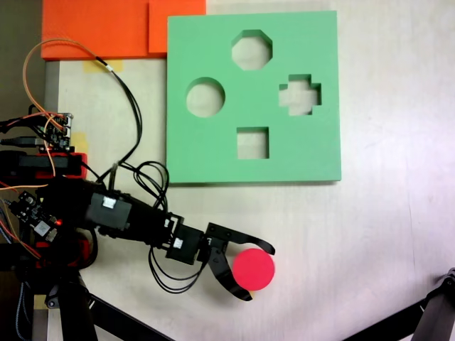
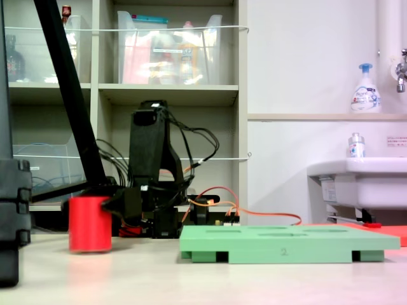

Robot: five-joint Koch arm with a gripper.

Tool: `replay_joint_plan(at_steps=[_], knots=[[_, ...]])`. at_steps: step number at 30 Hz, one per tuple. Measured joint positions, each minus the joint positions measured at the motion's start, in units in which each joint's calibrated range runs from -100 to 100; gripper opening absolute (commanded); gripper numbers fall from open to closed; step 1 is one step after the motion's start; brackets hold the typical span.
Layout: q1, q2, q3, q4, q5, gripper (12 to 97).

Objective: Put the cylinder block into the corresponding hole

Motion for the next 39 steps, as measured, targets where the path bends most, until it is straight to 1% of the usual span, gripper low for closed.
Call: replay_joint_plan(at_steps=[5, 10, 14, 21, 27, 32, 39], knots=[[2.05, -20.11, -3.04, -2.45, 0.00, 38.3], [6.30, -48.02, -3.43, -19.77, 0.24, 38.3], [11.33, -61.15, -3.53, -30.74, 0.24, 38.4], [21.88, -63.47, 0.29, -37.49, -0.34, 38.7], [28.23, -63.20, 2.16, -42.00, -0.34, 38.8], [31.36, -63.34, 2.94, -42.29, -0.63, 38.8], [33.41, -64.30, -3.43, -42.39, -0.78, 38.8]])
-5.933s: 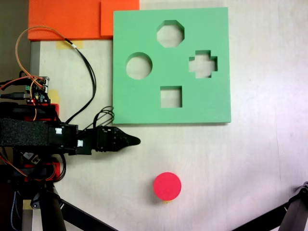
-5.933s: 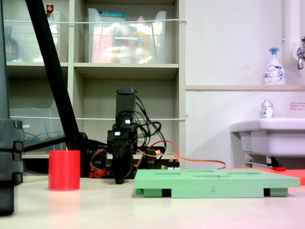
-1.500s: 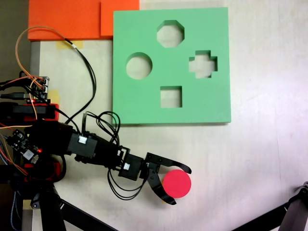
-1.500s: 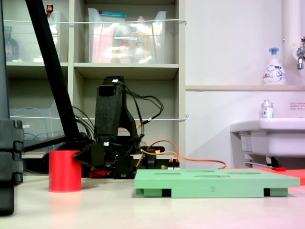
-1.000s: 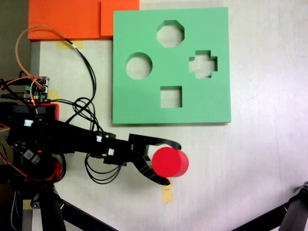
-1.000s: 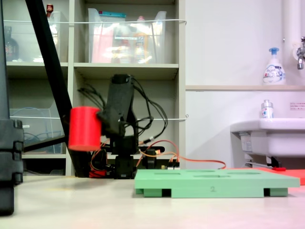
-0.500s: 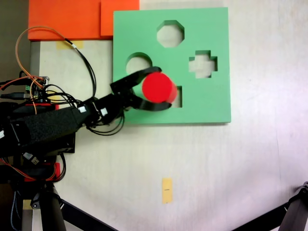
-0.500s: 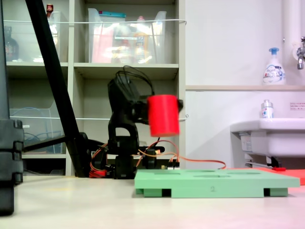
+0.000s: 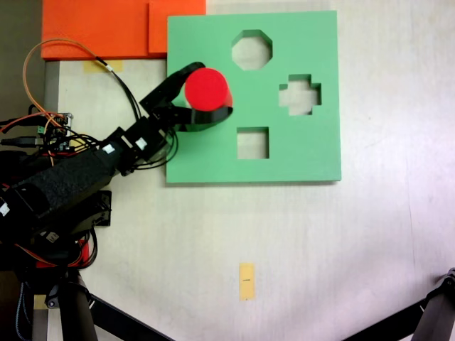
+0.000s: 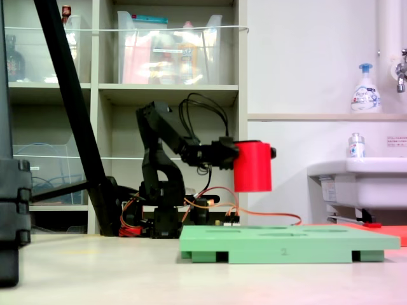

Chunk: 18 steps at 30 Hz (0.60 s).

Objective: Put the cylinder block into the corresponding hole

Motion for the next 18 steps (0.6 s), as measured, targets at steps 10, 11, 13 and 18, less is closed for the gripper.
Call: replay_joint_plan(at_steps=[10, 11, 13, 18], knots=[[1.42, -3.01, -8.33, 0.00, -0.10, 38.8], [1.51, -3.01, -8.33, 0.00, -0.10, 38.8], [1.56, -2.74, -8.33, 0.00, -0.10, 38.8], [1.90, 3.01, -8.23, 0.00, -0.10, 38.8]])
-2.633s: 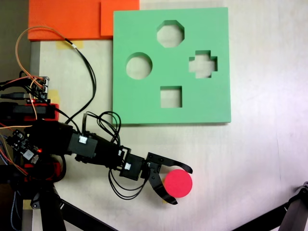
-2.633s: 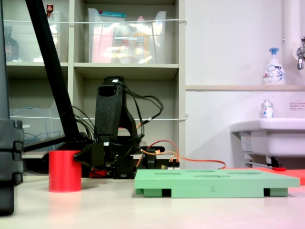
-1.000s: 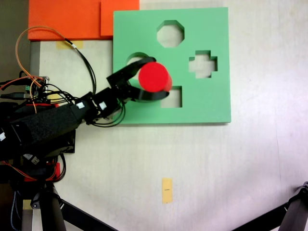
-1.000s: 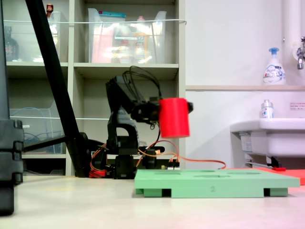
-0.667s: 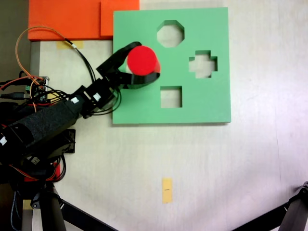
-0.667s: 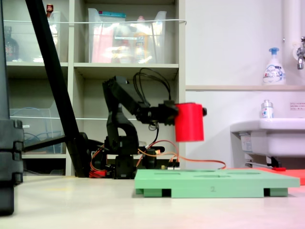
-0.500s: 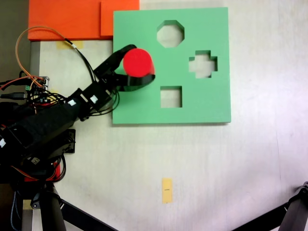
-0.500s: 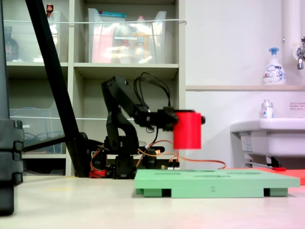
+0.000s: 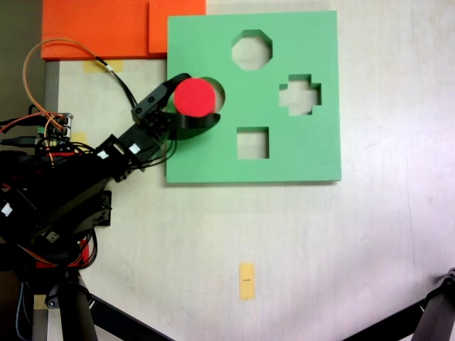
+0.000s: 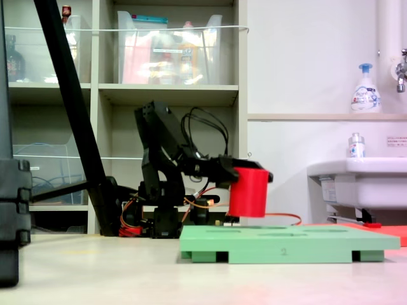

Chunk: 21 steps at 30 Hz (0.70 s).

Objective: Put the cylinder block into the corresponding hole

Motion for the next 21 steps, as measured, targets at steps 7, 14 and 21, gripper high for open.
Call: replay_joint_plan(at_steps=[7, 14, 21], knots=[[0.73, 10.53, 5.29, 0.00, 0.00, 38.8], [1.12, 17.51, 8.62, 0.29, 0.00, 38.9], [1.90, 23.26, 11.66, 0.29, 0.00, 39.9]])
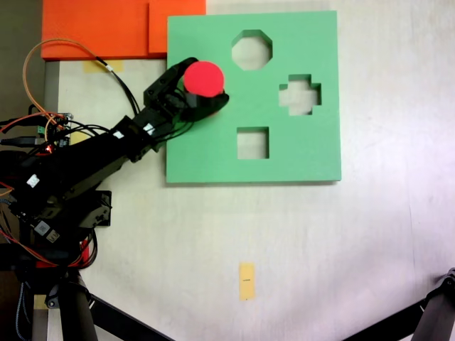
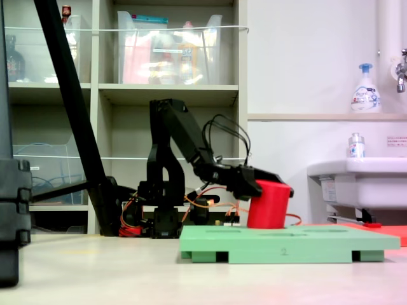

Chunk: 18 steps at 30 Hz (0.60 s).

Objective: Put the cylinder block into the corresponding hole

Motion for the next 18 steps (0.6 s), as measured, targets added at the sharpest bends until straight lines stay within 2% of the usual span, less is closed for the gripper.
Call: replay_joint_plan(at_steps=[12, 18], knots=[[0.15, 11.08, 1.76, 2.06, -0.05, 43.8], [0.39, 15.73, 2.55, 5.48, -0.10, 61.1]])
